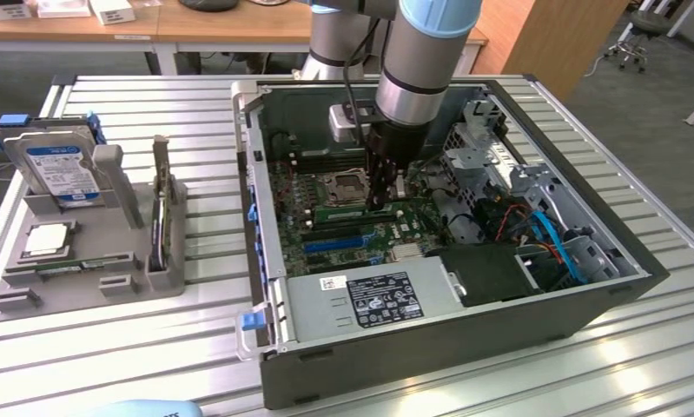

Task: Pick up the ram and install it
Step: 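Insert the ram into the slot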

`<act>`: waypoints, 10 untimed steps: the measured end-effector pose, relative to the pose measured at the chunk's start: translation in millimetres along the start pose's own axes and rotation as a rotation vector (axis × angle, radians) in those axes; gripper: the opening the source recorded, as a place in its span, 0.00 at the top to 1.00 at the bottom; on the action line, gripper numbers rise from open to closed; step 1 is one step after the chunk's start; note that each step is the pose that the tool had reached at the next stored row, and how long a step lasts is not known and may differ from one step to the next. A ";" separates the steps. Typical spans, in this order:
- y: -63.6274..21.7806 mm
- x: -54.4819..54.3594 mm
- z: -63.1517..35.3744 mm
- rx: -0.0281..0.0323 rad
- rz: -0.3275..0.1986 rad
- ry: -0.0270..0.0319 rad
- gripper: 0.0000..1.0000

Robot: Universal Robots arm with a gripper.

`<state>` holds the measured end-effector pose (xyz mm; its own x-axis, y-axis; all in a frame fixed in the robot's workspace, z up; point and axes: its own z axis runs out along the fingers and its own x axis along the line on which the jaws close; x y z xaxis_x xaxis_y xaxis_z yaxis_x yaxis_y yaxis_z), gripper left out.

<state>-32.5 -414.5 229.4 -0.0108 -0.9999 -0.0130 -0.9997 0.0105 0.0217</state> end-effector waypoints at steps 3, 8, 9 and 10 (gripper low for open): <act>0.0 0.0 0.0 0.0000 -0.002 0.0000 0.88; 0.0 0.0 0.0 -0.0001 -0.005 0.0000 0.88; 0.0 0.0 0.0 -0.0001 -0.005 0.0001 0.88; 0.0 0.0 0.5 0.0000 -0.006 -0.0002 0.88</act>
<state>-32.4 -414.4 228.9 -0.0052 -0.9999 -0.0133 -0.9998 0.0049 0.0216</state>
